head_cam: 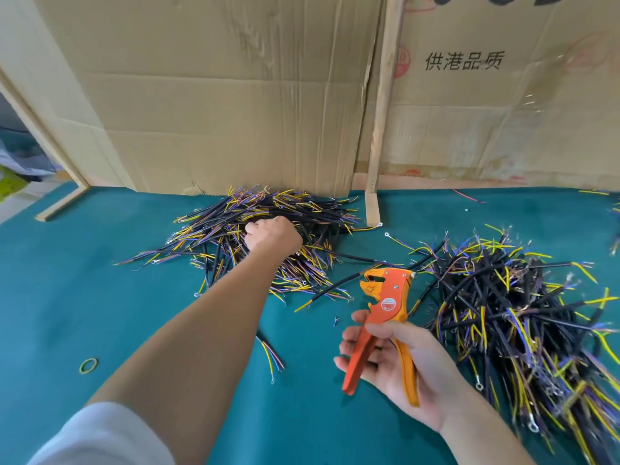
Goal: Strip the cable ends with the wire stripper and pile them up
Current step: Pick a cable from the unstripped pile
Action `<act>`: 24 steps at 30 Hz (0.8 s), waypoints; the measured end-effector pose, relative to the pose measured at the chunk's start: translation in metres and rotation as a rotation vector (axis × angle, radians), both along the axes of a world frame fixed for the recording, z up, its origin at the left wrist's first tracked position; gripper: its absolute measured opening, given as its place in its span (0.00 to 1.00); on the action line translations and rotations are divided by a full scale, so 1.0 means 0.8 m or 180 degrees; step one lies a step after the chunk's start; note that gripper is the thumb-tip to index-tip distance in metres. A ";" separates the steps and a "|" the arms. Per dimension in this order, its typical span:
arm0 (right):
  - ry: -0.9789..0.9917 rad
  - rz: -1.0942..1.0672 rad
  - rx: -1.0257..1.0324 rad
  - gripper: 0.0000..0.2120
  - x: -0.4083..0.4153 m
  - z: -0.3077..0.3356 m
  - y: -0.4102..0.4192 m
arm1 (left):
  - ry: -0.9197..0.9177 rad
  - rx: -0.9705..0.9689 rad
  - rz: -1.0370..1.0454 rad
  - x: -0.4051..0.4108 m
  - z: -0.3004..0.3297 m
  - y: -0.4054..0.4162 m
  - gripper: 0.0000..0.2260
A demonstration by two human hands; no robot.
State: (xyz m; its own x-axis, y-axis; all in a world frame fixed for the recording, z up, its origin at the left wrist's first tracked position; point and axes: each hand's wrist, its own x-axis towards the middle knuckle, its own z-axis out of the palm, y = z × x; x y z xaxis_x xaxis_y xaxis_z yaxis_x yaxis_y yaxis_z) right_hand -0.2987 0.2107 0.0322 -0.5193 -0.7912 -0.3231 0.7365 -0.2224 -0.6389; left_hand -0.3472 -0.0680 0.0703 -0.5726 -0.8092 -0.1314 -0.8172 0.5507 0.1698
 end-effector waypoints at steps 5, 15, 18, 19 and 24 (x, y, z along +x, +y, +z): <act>-0.0009 0.0046 -0.0028 0.24 -0.001 0.000 0.002 | 0.0081 0.0237 -0.0185 0.006 0.012 -0.001 0.18; -0.0075 0.0092 -0.0013 0.21 -0.006 -0.005 0.003 | 0.1715 0.1893 -0.0291 0.090 0.058 0.033 0.11; -0.0042 0.0187 -0.0119 0.25 -0.005 -0.002 0.005 | 0.2068 0.2546 -0.0519 0.139 0.033 0.088 0.11; -0.0006 0.0215 -0.0157 0.26 -0.005 -0.001 0.006 | 0.2218 0.2647 -0.0531 0.152 0.021 0.105 0.10; 0.0197 0.0243 -0.0405 0.26 -0.009 0.003 0.013 | 0.2566 0.2170 -0.0544 0.197 -0.043 0.178 0.08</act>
